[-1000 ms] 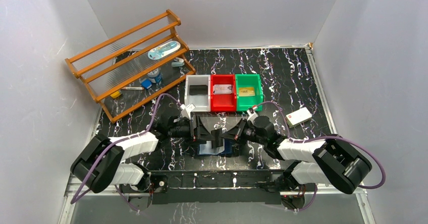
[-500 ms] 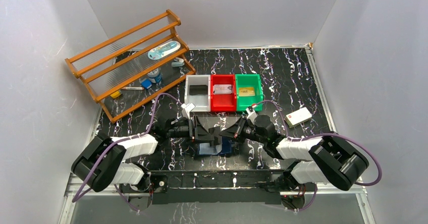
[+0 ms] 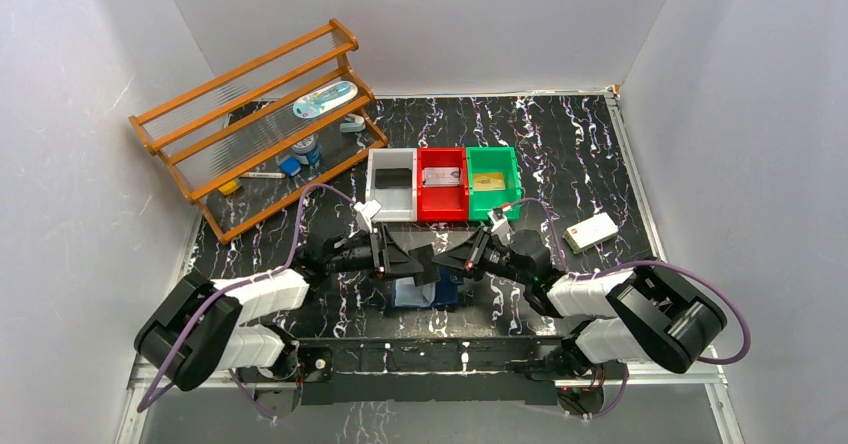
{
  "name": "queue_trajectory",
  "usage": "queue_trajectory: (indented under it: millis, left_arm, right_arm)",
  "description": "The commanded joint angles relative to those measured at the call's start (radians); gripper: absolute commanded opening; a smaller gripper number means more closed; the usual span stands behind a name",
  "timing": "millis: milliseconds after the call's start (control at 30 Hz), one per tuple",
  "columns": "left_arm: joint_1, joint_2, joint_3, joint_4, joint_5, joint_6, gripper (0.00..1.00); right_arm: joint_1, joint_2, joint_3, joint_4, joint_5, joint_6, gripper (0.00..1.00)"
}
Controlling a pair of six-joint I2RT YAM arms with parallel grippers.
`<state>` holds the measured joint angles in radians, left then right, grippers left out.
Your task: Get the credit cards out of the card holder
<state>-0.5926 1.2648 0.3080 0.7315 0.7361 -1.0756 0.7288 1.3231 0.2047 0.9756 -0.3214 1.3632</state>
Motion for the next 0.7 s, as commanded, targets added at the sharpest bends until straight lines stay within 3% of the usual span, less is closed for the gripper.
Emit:
queue_trajectory:
  millis: [0, 100, 433, 667]
  left_arm:
    - [-0.003, -0.059, -0.002, 0.04, -0.056, -0.02, 0.47]
    - [-0.003, -0.085, -0.003, -0.038, -0.097, -0.002, 0.49]
    - [-0.003, -0.056, 0.007, 0.112, -0.071, -0.077, 0.4]
    - [-0.004, -0.09, 0.007, 0.123, -0.076, -0.08, 0.21]
  right_arm:
    - [0.006, -0.014, 0.006, 0.064, -0.028, -0.001, 0.0]
    - [0.005, -0.037, -0.002, 0.049, -0.007, -0.002, 0.0]
    - [0.006, -0.021, -0.001, 0.129, -0.041, 0.008, 0.0]
    - [0.006, 0.014, 0.003, 0.179, -0.054, 0.023, 0.0]
